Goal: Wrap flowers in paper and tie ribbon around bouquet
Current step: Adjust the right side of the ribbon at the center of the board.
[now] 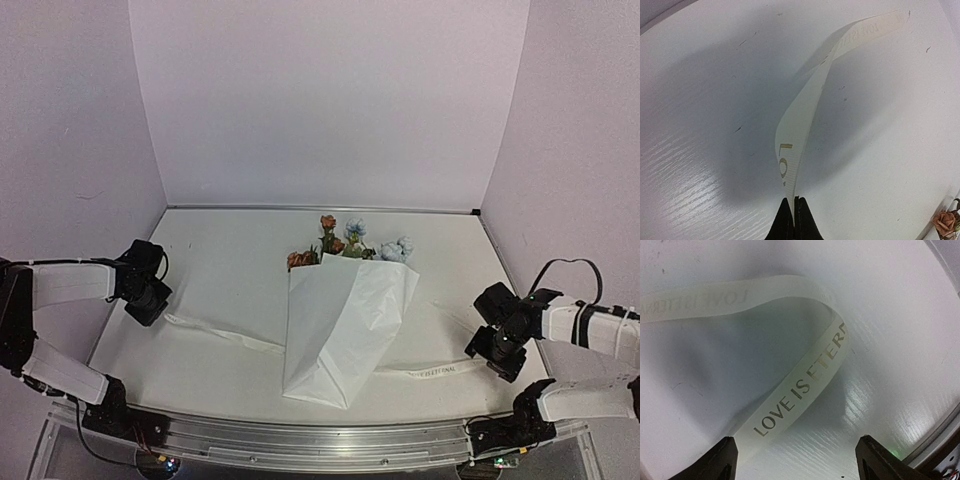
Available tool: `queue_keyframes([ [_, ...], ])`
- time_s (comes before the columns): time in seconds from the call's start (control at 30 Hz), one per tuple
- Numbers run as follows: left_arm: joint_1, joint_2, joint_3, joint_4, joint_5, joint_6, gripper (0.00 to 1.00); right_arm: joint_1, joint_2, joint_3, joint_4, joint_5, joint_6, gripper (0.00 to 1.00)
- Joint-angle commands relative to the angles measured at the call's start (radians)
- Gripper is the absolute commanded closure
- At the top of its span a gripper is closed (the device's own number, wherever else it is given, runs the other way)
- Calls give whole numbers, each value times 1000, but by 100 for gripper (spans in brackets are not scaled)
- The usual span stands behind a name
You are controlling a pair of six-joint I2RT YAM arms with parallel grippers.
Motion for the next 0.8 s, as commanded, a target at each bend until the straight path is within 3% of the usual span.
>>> queue_keyframes([
  [0.0, 6, -11, 44, 12, -27, 36, 100, -64, 82, -12, 94, -40, -4, 34],
  [0.17, 11, -6, 53, 13, -34, 40, 100, -153, 234, 35, 201, -119, -60, 80],
  [0.27, 23, 8, 58, 21, -28, 47, 100, -175, 329, 98, 228, -164, -96, 98],
  [0.77, 57, 149, 122, 97, 60, 135, 100, -339, 532, 335, 226, -220, -223, 100],
])
